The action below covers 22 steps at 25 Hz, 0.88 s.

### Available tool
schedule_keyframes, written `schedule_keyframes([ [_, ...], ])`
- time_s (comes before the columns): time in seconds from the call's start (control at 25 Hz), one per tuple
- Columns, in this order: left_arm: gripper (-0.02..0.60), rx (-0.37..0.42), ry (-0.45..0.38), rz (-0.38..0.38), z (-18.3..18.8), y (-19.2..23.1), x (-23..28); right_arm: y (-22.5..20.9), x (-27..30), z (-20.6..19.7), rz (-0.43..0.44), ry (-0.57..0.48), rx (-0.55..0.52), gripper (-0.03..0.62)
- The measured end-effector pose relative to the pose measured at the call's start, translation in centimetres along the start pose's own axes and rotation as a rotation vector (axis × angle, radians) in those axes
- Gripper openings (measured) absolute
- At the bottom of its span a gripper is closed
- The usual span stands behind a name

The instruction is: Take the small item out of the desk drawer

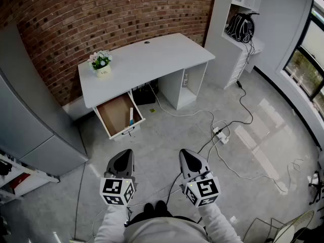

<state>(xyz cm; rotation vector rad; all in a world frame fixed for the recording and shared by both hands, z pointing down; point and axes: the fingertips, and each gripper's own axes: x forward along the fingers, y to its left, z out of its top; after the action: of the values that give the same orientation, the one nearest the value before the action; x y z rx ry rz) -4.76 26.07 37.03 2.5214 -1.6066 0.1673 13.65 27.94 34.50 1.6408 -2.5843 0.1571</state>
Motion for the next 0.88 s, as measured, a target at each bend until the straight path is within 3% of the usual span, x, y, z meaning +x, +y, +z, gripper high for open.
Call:
schedule_keyframes([
  [0.88,0.017,0.042,-0.038,0.044,0.9,0.1,0.1,-0.3,-0.4,0.8,0.039,-0.051,0.076,0.028],
])
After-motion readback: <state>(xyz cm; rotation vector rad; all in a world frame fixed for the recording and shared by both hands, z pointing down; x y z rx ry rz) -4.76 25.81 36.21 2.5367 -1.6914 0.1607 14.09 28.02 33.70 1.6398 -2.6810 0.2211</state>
